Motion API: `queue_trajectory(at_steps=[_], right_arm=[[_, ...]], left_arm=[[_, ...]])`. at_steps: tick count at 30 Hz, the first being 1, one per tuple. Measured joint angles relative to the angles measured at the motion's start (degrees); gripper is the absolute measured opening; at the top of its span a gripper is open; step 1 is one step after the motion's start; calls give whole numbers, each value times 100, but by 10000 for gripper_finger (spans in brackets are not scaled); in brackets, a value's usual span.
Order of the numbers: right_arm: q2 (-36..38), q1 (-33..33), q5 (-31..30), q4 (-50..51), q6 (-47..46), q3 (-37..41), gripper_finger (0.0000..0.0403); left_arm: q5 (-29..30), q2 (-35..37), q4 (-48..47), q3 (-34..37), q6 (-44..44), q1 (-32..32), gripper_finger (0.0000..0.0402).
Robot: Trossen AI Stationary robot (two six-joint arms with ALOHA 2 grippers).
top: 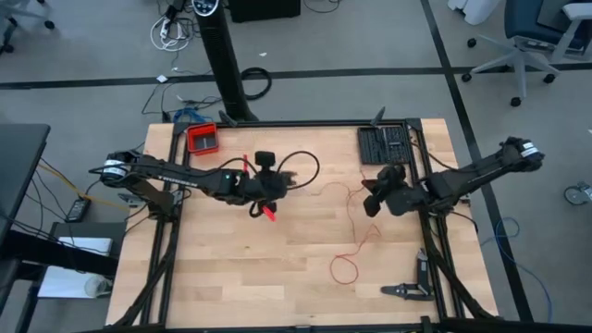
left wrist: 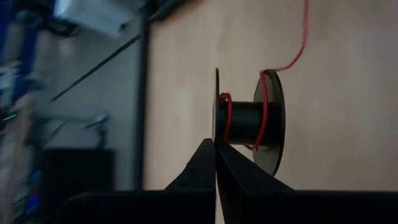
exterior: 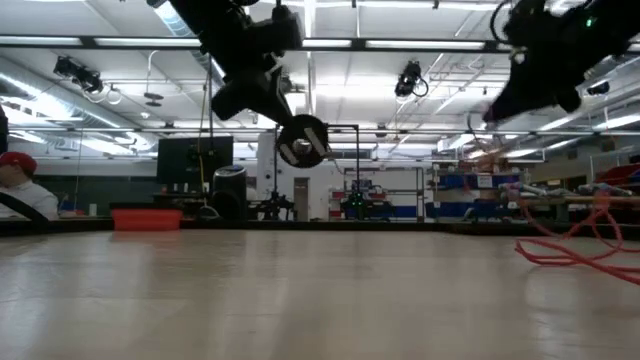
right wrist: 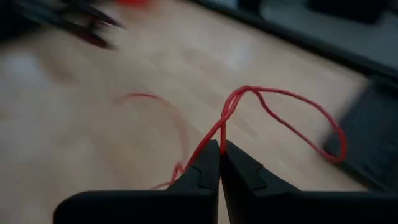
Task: Coil cords
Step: Uncoil the red wire from the spool
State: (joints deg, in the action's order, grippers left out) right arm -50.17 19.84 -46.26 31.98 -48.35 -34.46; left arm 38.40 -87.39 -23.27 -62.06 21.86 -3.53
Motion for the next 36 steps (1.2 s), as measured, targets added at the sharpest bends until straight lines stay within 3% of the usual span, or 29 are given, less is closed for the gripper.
queue_trajectory(at_steps=[5,7,12,16,23,30,36], right_arm=[[377,514,39,-1746,1513,0,8],[415,721,411,-2579,2274,0,8],[284,1160,2378,-4418,3939,0,8],[46,1438,3641,-5244,4574,0,8],[-618,1428,3856,-5099,4498,-2,6],[-1522,826,3855,-4875,4154,-2,7],[-1946,125,3849,-3987,3333,-2,7]], left_arm=[[937,0,-12,0,-91,0,3],[1223,0,10,0,-104,0,3],[1741,0,251,0,-343,7,3],[1756,0,676,0,-1086,28,3],[1747,0,1906,0,-2374,44,3],[1444,0,2950,0,-2571,-82,3],[1091,0,3237,0,-2507,-280,3]])
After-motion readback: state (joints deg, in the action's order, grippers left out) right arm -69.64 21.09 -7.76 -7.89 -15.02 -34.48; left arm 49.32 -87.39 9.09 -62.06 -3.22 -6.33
